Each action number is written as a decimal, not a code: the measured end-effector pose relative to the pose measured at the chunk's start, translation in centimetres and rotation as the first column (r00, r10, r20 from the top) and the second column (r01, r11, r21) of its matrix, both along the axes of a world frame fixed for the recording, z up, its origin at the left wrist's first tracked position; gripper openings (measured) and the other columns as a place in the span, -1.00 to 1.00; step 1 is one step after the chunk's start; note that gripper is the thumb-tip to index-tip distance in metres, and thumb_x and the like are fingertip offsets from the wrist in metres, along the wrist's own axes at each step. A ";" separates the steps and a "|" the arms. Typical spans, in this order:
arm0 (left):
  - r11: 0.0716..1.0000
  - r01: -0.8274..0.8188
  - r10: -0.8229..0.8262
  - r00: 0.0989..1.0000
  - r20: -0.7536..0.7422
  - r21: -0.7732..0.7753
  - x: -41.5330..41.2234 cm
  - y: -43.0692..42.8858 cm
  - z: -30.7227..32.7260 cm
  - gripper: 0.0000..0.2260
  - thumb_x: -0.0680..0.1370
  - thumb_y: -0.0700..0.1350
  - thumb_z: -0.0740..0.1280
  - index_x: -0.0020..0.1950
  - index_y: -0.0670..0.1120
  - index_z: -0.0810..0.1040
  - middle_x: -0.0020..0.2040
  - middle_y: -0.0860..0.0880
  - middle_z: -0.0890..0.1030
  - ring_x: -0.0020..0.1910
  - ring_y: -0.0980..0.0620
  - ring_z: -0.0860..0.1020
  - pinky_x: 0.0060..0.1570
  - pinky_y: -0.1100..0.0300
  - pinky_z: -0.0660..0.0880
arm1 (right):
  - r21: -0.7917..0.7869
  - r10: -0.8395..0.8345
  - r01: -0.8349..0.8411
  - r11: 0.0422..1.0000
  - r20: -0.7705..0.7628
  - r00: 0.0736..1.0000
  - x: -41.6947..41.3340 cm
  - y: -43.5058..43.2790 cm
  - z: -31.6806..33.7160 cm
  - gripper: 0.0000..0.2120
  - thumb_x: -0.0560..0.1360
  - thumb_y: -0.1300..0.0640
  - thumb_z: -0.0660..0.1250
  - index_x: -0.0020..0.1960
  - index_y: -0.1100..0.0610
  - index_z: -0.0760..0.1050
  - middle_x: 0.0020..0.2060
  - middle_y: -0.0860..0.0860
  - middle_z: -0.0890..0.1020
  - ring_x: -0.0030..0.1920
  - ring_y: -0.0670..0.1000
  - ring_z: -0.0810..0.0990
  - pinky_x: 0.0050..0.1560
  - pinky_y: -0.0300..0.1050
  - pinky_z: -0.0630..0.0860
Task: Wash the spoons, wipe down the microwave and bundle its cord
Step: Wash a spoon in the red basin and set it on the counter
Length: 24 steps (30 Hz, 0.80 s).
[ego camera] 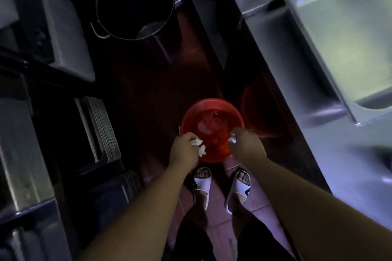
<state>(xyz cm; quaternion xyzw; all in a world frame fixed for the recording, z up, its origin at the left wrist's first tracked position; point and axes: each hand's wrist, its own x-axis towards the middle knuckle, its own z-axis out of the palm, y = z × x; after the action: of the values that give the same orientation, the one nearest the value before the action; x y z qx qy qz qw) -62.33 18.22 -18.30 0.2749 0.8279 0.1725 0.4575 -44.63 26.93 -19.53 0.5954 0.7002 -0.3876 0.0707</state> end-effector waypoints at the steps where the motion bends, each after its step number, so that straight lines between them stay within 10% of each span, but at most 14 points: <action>1: 1.000 0.002 -0.002 1.000 0.009 -0.004 0.0 0.1 -1.4 -0.85 0.52 -0.36 0.36 -0.03 -0.16 0.68 -0.14 -0.05 0.68 -0.35 0.27 0.59 -0.38 0.51 0.39 | 0.003 0.008 -0.008 1.000 0.005 1.000 -0.2 0.1 -1.2 -0.82 0.46 0.25 0.39 0.05 0.22 0.63 -0.06 0.21 0.71 0.01 0.24 0.66 -0.07 -0.09 0.47; 11: 0.997 0.039 -0.039 0.999 0.010 -0.060 -0.1 2.3 -14.1 -0.85 0.59 -0.32 0.31 0.11 -0.23 0.62 -0.04 -0.04 0.64 -0.19 0.04 0.59 -0.28 0.54 0.40 | -0.043 -0.035 0.039 0.998 0.087 0.996 -1.8 1.0 -12.4 -0.77 0.51 0.18 0.37 0.15 0.12 0.63 0.10 0.18 0.69 0.13 0.21 0.65 0.06 -0.08 0.53; 16: 0.988 0.088 -0.092 0.995 -0.024 -0.125 -0.4 2.5 -17.2 -0.62 0.47 -0.04 0.46 0.27 -0.07 0.59 0.18 -0.16 0.63 0.14 -0.17 0.62 0.17 -0.01 0.58 | -0.052 -0.027 0.034 0.998 0.134 0.991 -2.8 1.6 -14.6 -0.66 0.52 0.16 0.37 0.29 0.11 0.54 0.21 0.17 0.63 0.22 0.21 0.61 0.15 -0.06 0.51; 24: 0.981 0.150 -0.155 0.988 -0.027 -0.120 -0.5 2.0 -14.1 -0.58 0.47 -0.09 0.48 0.33 -0.01 0.57 0.25 -0.14 0.59 0.16 -0.14 0.61 0.09 0.19 0.48 | -0.083 -0.056 0.064 0.995 0.092 0.994 -3.1 0.1 -12.1 -0.53 0.53 0.15 0.35 0.42 0.13 0.42 0.28 0.21 0.55 0.29 0.24 0.55 0.22 -0.04 0.47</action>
<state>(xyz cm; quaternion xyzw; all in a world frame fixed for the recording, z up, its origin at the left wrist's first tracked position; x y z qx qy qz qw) -62.83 20.25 -32.40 0.3132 0.8213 0.0828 0.4696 -47.72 27.03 -31.68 0.6292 0.6609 -0.3923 0.1157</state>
